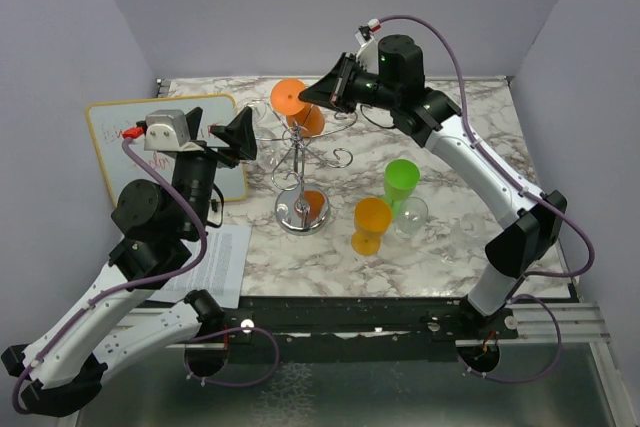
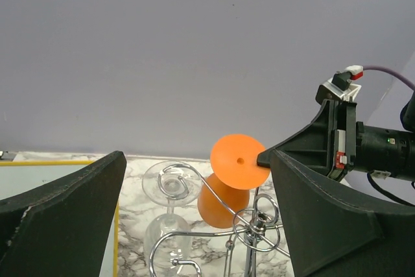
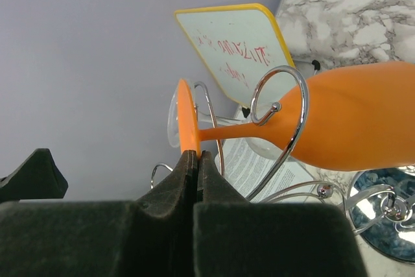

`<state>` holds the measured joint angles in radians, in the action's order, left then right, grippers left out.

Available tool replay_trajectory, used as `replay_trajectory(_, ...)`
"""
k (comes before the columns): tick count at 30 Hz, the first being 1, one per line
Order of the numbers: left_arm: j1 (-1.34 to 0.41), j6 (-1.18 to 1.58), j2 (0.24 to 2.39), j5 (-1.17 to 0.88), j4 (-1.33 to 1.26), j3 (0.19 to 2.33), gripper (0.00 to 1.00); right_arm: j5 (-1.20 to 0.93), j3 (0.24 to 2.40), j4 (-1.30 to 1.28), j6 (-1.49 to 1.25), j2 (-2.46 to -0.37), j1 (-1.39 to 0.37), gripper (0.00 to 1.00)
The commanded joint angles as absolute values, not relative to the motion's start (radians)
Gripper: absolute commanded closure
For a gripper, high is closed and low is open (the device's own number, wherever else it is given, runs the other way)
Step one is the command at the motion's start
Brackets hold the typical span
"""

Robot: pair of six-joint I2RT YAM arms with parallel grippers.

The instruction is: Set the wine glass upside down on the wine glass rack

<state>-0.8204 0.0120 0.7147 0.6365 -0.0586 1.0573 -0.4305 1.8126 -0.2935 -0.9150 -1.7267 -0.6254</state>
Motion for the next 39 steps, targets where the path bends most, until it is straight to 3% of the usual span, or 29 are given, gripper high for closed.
replay_trajectory(1, -0.822, 0.037, 0.721, 0.633, -0.033, 1.063, 0.07, -0.346, 1.796, -0.332, -0.893, -1.673, -0.633, 0.99)
replay_trajectory(12, -0.821, 0.047, 0.705, 0.63, -0.025, 1.06, 0.07, -0.142, 1.798, -0.313, -0.839, -1.658, -0.632, 0.99)
replay_trajectory(27, -0.822, 0.031, 0.712, 0.65, -0.015, 1.055, 0.07, -0.219, 1.931, -0.337, -0.822, -1.791, -0.631, 0.98)
replay_trajectory(31, -0.821, 0.029, 0.715, 0.646, -0.015, 1.057, 0.07, -0.253, 1.957, -0.362, -0.818, -1.816, -0.63, 0.92)
replay_trajectory(39, -0.821, 0.014, 0.711, 0.631, -0.015, 1.063, 0.06, -0.252, 1.984, -0.401, -0.793, -1.807, -0.631, 0.59)
